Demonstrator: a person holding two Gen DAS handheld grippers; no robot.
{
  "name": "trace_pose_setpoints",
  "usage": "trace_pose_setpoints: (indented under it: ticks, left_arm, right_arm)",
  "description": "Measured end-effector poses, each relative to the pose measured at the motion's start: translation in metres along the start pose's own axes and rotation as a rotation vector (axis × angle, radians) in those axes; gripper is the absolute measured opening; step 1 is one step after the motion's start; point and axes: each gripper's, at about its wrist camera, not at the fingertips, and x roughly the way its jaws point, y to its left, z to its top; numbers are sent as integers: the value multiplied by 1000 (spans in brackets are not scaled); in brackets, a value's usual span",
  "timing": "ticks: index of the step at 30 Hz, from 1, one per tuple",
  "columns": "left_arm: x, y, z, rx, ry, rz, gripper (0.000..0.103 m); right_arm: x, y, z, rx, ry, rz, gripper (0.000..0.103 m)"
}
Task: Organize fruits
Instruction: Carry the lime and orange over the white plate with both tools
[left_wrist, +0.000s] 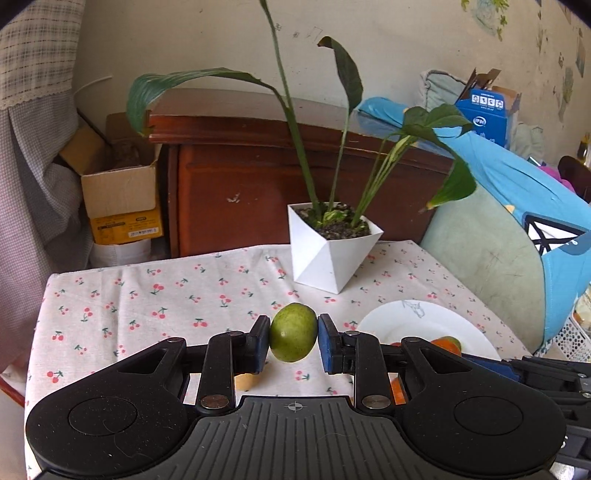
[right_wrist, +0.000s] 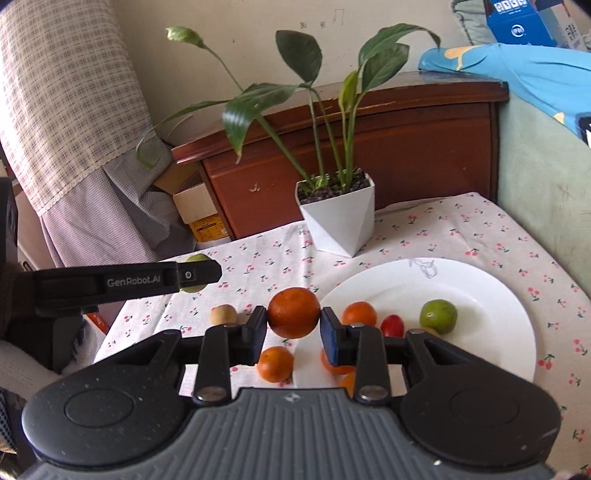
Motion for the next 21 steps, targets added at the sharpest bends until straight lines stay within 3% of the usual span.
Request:
trace_pose_setpoints:
  ticks: [10,21]
  left_arm:
    - [9,-56,-15,75,33,-123,25]
    - [18,-93,-36,161,79,-207,25]
  right_arm:
    - [-19,-52,3,119,-35,-124,32]
    - [-18,-84,-7,250,5,-190,31]
